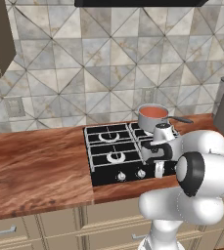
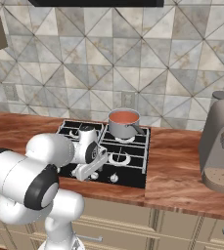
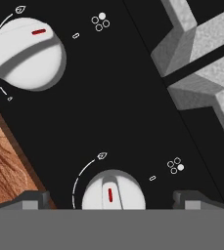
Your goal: Wait until the marinara sauce is simmered to a deep red color and then turn off the stove.
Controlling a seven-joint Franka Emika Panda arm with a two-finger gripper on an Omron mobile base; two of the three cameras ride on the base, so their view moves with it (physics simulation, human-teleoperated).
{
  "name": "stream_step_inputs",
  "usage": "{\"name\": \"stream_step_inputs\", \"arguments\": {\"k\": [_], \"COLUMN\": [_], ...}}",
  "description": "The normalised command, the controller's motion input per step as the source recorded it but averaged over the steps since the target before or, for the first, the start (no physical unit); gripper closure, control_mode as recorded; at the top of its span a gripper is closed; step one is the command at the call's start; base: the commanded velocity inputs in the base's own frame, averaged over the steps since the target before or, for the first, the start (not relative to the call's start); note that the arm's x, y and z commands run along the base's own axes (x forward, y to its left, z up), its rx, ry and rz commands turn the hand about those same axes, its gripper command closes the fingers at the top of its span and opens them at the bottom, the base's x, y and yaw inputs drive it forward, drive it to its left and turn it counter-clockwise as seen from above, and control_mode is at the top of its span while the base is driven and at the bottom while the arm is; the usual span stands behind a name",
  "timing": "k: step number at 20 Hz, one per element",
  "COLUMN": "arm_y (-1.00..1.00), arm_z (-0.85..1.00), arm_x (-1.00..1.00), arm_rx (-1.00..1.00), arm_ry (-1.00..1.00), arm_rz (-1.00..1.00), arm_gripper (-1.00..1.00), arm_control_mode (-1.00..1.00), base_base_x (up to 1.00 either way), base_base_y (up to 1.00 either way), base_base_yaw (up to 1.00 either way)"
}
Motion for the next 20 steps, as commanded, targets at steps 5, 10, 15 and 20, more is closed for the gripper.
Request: {"name": "stream_step_inputs", "arguments": {"k": [5,10,15,20], "arm_y": [0.00,0.00,0.00,0.00], "arm_z": [0.00,0.00,0.00,0.00], "arm_x": [0.00,0.00,0.00,0.00], "arm_rx": [0.00,0.00,0.00,0.00], "arm_ry": [0.00,0.00,0.00,0.00], "arm_rz": [0.00,0.00,0.00,0.00], "arm_gripper": [-1.00,-1.00,-1.00,-1.00], "arm_control_mode": [-1.00,-1.00,-1.00,-1.00], "base_base_x": [0.00,0.00,0.00,0.00], "base_base_y": [0.00,0.00,0.00,0.00], "base_base_yaw": [0.00,0.00,0.00,0.00]}}
